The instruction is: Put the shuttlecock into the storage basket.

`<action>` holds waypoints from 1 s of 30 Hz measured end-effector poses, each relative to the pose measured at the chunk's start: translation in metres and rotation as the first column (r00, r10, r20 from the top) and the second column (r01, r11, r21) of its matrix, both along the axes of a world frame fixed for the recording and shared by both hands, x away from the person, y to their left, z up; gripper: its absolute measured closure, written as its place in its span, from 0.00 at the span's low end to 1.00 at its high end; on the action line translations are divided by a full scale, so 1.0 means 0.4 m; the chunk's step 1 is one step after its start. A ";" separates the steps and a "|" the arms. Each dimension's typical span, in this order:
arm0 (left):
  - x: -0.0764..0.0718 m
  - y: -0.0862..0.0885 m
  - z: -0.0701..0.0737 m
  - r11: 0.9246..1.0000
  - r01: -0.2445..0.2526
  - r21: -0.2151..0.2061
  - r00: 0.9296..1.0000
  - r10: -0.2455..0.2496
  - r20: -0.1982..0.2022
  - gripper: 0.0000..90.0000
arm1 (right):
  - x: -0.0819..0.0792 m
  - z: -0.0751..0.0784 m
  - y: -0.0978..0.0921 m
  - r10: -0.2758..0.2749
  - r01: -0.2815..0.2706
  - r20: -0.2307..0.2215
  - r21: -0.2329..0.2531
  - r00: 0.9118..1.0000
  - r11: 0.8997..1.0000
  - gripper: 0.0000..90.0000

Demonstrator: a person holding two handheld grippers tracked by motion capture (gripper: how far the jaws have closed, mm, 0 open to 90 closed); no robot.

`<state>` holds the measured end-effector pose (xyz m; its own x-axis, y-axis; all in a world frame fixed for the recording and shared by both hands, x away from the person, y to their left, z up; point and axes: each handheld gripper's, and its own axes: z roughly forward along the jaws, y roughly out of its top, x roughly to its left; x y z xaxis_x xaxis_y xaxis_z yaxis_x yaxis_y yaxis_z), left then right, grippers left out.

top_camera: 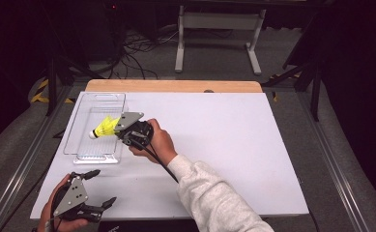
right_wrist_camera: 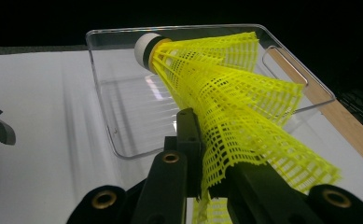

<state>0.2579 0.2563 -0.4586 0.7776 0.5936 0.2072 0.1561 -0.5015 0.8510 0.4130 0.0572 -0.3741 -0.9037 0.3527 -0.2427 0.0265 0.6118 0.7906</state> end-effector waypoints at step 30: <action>-0.005 0.004 0.001 1.000 0.000 0.000 1.000 0.000 0.007 0.08 | 0.016 -0.016 0.085 0.076 -0.080 -0.044 -0.100 0.996 0.992 0.97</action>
<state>0.2557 0.2581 -0.4583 0.7763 0.5933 0.2128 0.1498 -0.5016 0.8521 0.4194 0.0911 -0.3805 -0.9374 0.2557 -0.2366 0.0058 0.6905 0.7233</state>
